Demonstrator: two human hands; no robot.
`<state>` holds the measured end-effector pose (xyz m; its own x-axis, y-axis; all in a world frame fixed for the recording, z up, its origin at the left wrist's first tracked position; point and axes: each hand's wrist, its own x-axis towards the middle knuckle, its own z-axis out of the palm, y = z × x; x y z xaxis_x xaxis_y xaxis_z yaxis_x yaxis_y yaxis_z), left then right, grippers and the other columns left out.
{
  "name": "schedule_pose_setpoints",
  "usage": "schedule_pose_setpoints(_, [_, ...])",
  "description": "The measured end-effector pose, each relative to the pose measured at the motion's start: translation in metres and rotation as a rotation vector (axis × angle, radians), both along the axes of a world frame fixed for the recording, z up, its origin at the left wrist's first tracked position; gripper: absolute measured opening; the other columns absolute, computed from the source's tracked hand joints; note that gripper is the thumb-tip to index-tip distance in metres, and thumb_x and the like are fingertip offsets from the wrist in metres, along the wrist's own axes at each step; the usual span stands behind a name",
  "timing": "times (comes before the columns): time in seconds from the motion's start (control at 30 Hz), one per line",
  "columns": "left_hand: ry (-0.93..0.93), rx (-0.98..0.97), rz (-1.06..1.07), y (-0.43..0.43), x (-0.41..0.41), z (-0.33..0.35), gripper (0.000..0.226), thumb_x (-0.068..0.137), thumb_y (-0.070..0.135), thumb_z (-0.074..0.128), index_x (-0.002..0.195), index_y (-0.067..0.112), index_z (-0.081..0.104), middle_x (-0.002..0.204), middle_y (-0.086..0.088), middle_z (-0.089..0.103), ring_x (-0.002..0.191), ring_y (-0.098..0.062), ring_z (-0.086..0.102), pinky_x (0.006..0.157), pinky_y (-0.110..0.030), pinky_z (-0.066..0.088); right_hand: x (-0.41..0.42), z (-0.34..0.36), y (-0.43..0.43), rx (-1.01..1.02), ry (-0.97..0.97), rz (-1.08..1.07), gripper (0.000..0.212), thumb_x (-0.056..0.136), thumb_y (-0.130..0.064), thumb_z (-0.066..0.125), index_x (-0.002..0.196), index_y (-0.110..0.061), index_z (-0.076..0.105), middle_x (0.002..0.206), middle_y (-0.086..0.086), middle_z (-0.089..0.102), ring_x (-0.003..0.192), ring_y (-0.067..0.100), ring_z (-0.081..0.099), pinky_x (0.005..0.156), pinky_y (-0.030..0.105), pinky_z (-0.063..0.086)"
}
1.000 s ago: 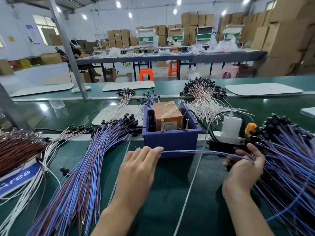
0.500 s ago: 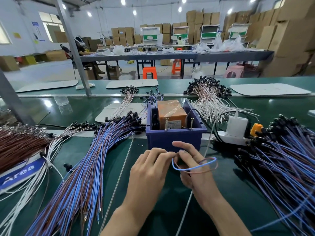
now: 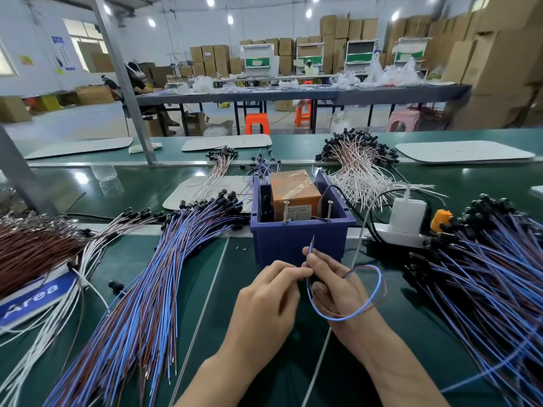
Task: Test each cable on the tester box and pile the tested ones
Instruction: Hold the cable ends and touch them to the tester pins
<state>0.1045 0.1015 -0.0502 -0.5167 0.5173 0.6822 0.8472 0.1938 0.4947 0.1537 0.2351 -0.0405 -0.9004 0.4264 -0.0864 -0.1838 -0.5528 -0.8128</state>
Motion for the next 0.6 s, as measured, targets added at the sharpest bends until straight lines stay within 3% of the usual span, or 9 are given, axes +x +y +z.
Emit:
schedule_pose_setpoints(0.07, [-0.291, 0.102, -0.016, 0.003, 0.006, 0.001, 0.021, 0.099, 0.022, 0.049, 0.107, 0.034, 0.065, 0.096, 0.016, 0.069, 0.089, -0.008, 0.067, 0.075, -0.018, 0.051, -0.004, -0.005, -0.002, 0.014, 0.037, -0.022, 0.019, 0.069, -0.016, 0.074, 0.086, -0.012, 0.080, 0.057, 0.001, 0.063, 0.037, 0.004, 0.050, 0.039, 0.014, 0.040])
schedule_pose_setpoints(0.13, [-0.542, 0.178, -0.043, 0.008, 0.008, 0.002, 0.011, 0.098, 0.029, 0.053, 0.100, 0.037, 0.061, 0.087, 0.010, 0.071, 0.079, -0.008, 0.067, 0.070, -0.017, 0.050, -0.008, -0.010, -0.005, 0.078, 0.066, -0.052, 0.020, 0.064, -0.024, 0.081, 0.083, -0.017, 0.081, 0.072, 0.004, 0.073, 0.060, 0.014, 0.068, 0.057, 0.024, 0.055])
schedule_pose_setpoints(0.2, [-0.692, 0.222, -0.096, 0.011, 0.009, 0.001, 0.006, 0.099, 0.025, 0.058, 0.097, 0.031, 0.059, 0.083, 0.002, 0.072, 0.075, -0.011, 0.067, 0.069, -0.020, 0.051, -0.009, -0.014, -0.006, 0.184, 0.053, -0.068, 0.035, 0.061, -0.039, 0.090, 0.089, -0.022, 0.080, 0.080, 0.004, 0.073, 0.071, 0.020, 0.068, 0.065, 0.035, 0.056])
schedule_pose_setpoints(0.3, [-0.782, 0.253, -0.141, 0.011, 0.007, 0.000, 0.005, 0.100, 0.012, 0.060, 0.101, 0.017, 0.061, 0.084, -0.004, 0.073, 0.073, -0.011, 0.068, 0.066, -0.020, 0.052, -0.004, -0.016, -0.005, 0.255, 0.023, -0.097, 0.041, 0.066, -0.046, 0.087, 0.098, -0.021, 0.078, 0.074, 0.004, 0.067, 0.062, 0.016, 0.060, 0.054, 0.031, 0.052])
schedule_pose_setpoints(0.5, [-0.853, 0.239, -0.131, 0.013, -0.002, -0.002, 0.008, 0.100, 0.012, 0.059, 0.099, 0.010, 0.067, 0.082, -0.008, 0.074, 0.068, -0.015, 0.066, 0.065, -0.026, 0.054, -0.002, -0.012, -0.010, 0.293, 0.040, -0.140, 0.011, 0.081, -0.026, 0.075, 0.092, -0.024, 0.078, 0.085, 0.003, 0.075, 0.070, 0.012, 0.066, 0.060, 0.027, 0.056])
schedule_pose_setpoints(0.6, [-0.864, 0.238, -0.120, 0.013, -0.001, -0.006, 0.007, 0.102, 0.015, 0.056, 0.099, 0.012, 0.062, 0.087, -0.007, 0.074, 0.070, -0.014, 0.066, 0.063, -0.025, 0.054, -0.003, -0.012, -0.012, 0.310, 0.070, -0.174, 0.006, 0.083, -0.029, 0.070, 0.086, -0.027, 0.075, 0.088, 0.006, 0.076, 0.071, 0.013, 0.069, 0.060, 0.028, 0.057])
